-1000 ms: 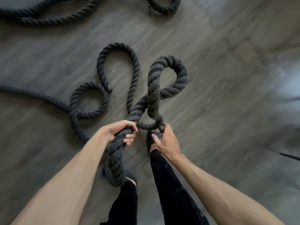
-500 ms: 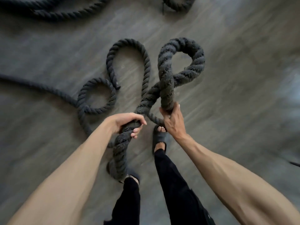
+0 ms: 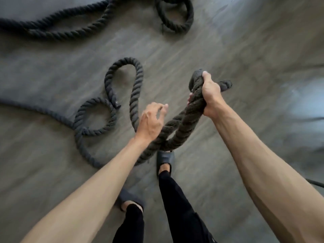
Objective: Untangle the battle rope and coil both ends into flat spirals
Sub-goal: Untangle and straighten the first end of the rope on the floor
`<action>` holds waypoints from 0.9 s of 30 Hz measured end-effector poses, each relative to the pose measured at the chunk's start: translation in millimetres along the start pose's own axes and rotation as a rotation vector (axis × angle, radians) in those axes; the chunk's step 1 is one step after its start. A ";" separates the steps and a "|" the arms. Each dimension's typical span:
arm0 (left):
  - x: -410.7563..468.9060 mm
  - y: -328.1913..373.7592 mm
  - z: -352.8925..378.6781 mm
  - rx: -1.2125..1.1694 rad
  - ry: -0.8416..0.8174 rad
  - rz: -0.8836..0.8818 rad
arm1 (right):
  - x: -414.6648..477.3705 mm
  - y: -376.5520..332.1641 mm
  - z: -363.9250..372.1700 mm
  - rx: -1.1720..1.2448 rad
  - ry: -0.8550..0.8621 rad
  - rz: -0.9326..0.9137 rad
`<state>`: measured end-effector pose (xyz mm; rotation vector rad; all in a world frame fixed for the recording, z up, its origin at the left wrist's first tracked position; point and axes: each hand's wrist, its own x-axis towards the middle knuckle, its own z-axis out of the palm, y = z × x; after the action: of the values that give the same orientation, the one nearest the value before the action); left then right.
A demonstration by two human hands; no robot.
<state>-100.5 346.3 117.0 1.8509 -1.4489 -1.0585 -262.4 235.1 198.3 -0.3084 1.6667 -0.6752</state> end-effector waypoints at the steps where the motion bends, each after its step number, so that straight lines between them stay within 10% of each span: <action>1: -10.7 5.9 6.5 -0.131 -0.109 -0.039 | 1.9 -6.3 -1.9 0.009 -0.022 0.052; 5: -51.3 13.4 36.5 -0.210 -0.467 -0.145 | 9.3 -18.3 -5.6 0.083 -0.087 0.160; 12: -32.7 24.1 36.4 -0.074 -0.215 -0.310 | 24.8 19.3 -18.2 0.333 -0.252 0.069; 16: 30.5 46.0 5.5 -0.022 -0.111 -0.566 | 2.2 96.1 -13.5 -0.133 -0.179 -0.137; 20: 78.1 69.0 -19.5 -0.238 -0.282 -0.712 | -47.5 189.2 -17.3 -0.753 -0.528 -0.286; 27: 102.0 90.5 -56.4 -0.416 -0.568 -0.701 | -63.7 201.8 29.5 -0.607 -0.427 -0.463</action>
<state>-89.6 221.9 195.5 1.8446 -0.7077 -2.1725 -187.0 422.5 128.9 -1.2136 1.3542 -0.3765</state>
